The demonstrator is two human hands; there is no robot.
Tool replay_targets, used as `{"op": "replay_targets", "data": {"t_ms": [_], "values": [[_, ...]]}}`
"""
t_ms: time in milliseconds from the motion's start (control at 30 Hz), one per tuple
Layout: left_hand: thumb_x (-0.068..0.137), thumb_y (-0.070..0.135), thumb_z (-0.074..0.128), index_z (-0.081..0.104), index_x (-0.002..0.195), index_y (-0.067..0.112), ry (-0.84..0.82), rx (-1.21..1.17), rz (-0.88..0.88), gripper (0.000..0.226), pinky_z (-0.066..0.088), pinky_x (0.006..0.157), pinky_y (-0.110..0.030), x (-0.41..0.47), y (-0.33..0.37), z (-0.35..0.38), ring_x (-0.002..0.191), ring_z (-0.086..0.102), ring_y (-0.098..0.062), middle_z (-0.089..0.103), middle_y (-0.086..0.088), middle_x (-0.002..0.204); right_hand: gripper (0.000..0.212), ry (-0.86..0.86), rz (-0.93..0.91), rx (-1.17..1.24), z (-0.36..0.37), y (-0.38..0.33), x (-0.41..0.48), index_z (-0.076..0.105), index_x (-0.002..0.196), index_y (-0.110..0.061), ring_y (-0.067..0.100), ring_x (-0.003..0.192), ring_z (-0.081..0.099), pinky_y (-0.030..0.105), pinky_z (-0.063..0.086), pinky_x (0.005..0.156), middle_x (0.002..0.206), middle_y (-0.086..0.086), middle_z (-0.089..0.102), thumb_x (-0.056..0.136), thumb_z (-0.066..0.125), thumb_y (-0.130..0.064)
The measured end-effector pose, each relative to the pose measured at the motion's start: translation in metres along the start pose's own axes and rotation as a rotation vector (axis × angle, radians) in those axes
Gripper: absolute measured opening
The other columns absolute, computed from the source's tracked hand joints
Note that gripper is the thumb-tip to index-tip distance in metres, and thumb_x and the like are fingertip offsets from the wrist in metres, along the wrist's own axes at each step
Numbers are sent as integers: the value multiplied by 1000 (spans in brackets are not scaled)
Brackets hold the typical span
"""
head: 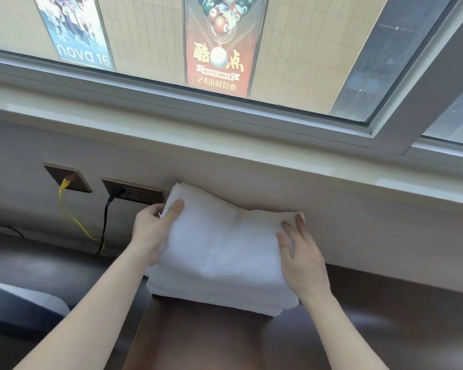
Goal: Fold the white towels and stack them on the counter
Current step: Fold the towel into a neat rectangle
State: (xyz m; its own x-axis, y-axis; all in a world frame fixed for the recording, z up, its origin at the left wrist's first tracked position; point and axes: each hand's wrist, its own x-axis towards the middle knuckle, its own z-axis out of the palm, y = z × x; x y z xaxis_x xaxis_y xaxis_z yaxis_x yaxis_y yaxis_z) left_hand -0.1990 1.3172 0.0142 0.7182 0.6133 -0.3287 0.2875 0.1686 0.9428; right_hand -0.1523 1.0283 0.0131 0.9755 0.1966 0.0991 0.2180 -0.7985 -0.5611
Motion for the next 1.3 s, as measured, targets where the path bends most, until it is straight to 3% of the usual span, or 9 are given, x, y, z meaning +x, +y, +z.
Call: {"op": "replay_targets", "data": {"t_ms": [200, 367, 500, 700, 867, 967, 1100, 1233, 1300], "values": [[87, 55, 67, 63, 85, 9, 69, 308, -99, 46, 47, 72, -36, 9, -36, -3, 91, 64, -32, 67, -8, 90, 46, -120, 4, -6, 22, 10, 4, 45, 145, -23, 23, 145, 30, 35, 35, 104, 165, 0, 15, 104, 34, -43], [91, 52, 64, 54, 133, 4, 53, 357, -99, 65, 44, 83, -35, 14, -31, 1, 96, 54, -27, 62, -13, 117, 46, -128, 39, 38, 24, 17, 4, 43, 145, -27, 17, 145, 29, 38, 39, 103, 165, -8, 12, 104, 31, -45], [92, 41, 68, 54, 134, 5, 82, 346, -17, 57, 43, 84, -36, 11, -33, 3, 99, 54, -25, 60, -7, 113, 44, -131, 78, 50, 27, 18, 3, 42, 145, -29, 22, 139, 40, 38, 39, 98, 165, -10, 12, 105, 30, -43], [92, 39, 68, 59, 124, 12, 145, 433, 210, 44, 43, 86, -37, -3, -36, 0, 100, 55, -24, 60, -2, 110, 46, -100, 111, 247, 17, 22, 1, 43, 146, -26, 5, 146, 21, 26, 25, 112, 164, -13, 15, 106, 28, -42], [93, 60, 53, 59, 121, 4, 14, 564, 16, 63, 45, 83, -43, 15, -42, 1, 100, 58, -35, 65, -16, 117, 46, -171, 119, 276, 16, 31, 0, 39, 149, -21, 6, 149, 14, 17, 18, 107, 165, -6, 13, 106, 36, -39], [97, 60, 45, 50, 137, 3, -24, 538, -66, 70, 44, 94, -42, 20, -34, 7, 111, 56, -37, 57, -19, 131, 46, -96, 173, 340, 13, 30, 4, 39, 148, -20, 12, 149, 17, 12, 15, 104, 164, 2, 15, 105, 40, -37], [95, 57, 53, 52, 138, 12, -76, 445, -76, 62, 47, 93, -42, 20, -36, 9, 103, 59, -33, 61, -8, 121, 47, -56, 285, 525, 13, 38, 3, 36, 148, -26, 18, 142, 33, 24, 26, 111, 154, 1, 36, 103, 45, -38], [82, 69, 63, 58, 124, 19, -176, 174, -398, 65, 48, 83, -35, 12, -35, 4, 95, 66, -24, 69, -5, 110, 52, -199, 414, 591, 9, 38, 2, 26, 145, -43, 24, 128, 48, 38, 38, 107, 146, -2, 46, 98, 45, -54], [72, 73, 70, 61, 124, 20, -227, 154, -416, 75, 50, 82, -35, 16, -36, -2, 100, 68, -25, 72, -7, 114, 57, -201, 431, 617, 5, 36, 5, 21, 148, -40, 26, 129, 49, 39, 39, 106, 147, 1, 46, 98, 40, -60]]}}
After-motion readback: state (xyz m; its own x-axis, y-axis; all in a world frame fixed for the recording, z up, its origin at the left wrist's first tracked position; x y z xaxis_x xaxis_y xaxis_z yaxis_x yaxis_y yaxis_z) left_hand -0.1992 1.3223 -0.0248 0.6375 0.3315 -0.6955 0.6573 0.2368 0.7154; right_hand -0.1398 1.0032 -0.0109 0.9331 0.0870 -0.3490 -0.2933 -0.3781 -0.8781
